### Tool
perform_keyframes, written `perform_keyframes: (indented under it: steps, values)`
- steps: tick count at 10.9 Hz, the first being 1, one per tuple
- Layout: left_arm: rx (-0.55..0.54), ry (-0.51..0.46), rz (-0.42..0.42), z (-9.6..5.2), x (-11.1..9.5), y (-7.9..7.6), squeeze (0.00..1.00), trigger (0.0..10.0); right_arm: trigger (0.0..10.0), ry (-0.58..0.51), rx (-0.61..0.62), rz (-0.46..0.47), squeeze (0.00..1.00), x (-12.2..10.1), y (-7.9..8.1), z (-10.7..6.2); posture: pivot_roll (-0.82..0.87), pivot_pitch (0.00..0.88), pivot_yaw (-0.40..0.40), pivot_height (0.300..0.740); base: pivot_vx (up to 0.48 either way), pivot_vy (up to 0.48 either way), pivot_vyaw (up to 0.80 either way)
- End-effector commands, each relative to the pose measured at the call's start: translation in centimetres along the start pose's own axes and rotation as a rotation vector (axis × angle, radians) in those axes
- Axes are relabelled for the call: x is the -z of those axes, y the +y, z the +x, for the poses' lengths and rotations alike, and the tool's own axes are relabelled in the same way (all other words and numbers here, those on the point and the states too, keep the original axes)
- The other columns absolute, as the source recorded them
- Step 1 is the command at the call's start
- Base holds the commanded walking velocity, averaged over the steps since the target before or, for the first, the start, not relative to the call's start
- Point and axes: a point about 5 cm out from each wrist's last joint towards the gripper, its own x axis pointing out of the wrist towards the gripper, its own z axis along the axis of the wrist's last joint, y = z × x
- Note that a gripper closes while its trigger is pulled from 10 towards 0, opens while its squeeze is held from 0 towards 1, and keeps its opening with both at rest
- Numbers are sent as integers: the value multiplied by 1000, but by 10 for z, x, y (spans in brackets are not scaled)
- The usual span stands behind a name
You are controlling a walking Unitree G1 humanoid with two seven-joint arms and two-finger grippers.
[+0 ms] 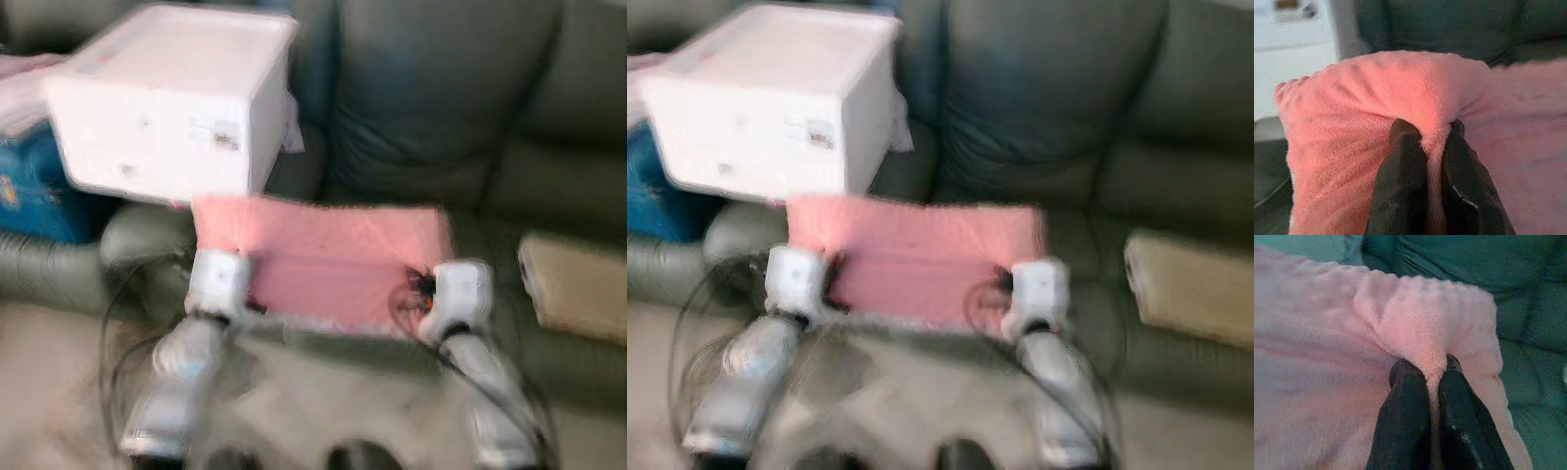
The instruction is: Move the pillow to the sofa
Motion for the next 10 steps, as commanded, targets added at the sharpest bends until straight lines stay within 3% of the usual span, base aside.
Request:
perform_keyframes:
  steps: [1, 7, 10]
  values:
    - [6, -28, 15, -2, -6, 7, 0, 10000, 10000, -31, -12, 8, 0, -7, 5, 2, -20, 78, -46, 740, 0, 0, 0]
    - [38, -45, -22, -4, -8, 5, 0, 10000, 10000, -19, -11, 11, 0, -5, 6, 1, -19, 75, -47, 740, 0, 0, -414]
    - [50, -47, -21, -4, -9, 4, 0, 10000, 10000, -16, -12, 16, 0, -3, 6, 0, -23, 80, -43, 740, 0, -419, 0]
